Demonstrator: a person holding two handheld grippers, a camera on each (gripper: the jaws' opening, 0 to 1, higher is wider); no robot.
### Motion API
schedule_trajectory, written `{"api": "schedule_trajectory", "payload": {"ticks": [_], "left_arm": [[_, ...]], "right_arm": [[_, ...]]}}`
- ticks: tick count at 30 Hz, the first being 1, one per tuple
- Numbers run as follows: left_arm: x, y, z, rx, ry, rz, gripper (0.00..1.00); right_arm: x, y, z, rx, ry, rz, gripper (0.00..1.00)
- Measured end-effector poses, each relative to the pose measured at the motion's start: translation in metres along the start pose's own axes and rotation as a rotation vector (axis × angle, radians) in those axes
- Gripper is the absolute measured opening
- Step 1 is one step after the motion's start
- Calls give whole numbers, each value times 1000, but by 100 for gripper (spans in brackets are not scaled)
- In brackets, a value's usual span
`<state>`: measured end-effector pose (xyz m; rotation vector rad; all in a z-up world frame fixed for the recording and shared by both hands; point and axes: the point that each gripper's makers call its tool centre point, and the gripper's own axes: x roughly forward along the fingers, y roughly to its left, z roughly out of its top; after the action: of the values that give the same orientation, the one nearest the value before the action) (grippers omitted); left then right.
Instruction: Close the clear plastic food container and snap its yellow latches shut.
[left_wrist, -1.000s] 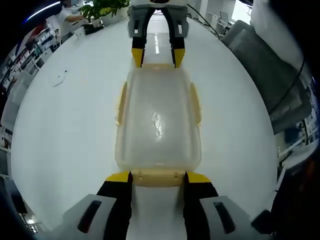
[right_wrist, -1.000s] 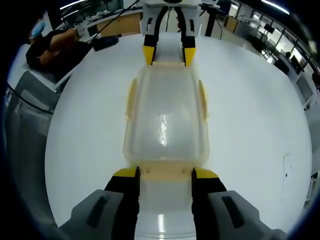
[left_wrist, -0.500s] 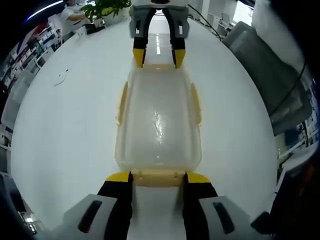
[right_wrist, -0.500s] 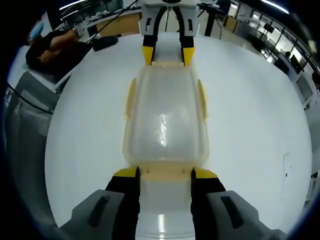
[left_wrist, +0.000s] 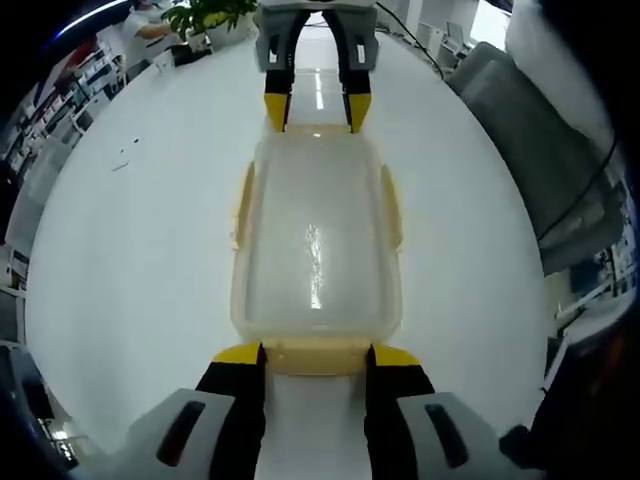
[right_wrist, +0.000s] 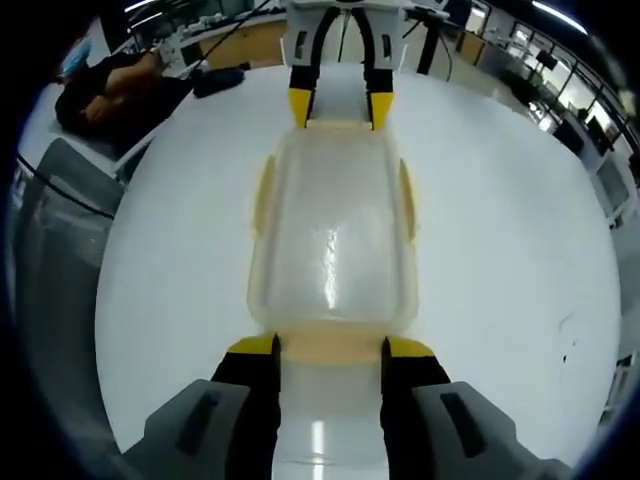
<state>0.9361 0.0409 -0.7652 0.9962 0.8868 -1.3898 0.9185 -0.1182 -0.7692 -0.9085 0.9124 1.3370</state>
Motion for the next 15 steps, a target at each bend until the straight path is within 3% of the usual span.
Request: {"api": "schedule_trajectory", "payload": {"ticks": [15], "left_arm": [[-54, -20, 27, -16, 17, 26, 32]], "right_arm": [[-44, 14, 16, -38, 2, 5, 35]]}}
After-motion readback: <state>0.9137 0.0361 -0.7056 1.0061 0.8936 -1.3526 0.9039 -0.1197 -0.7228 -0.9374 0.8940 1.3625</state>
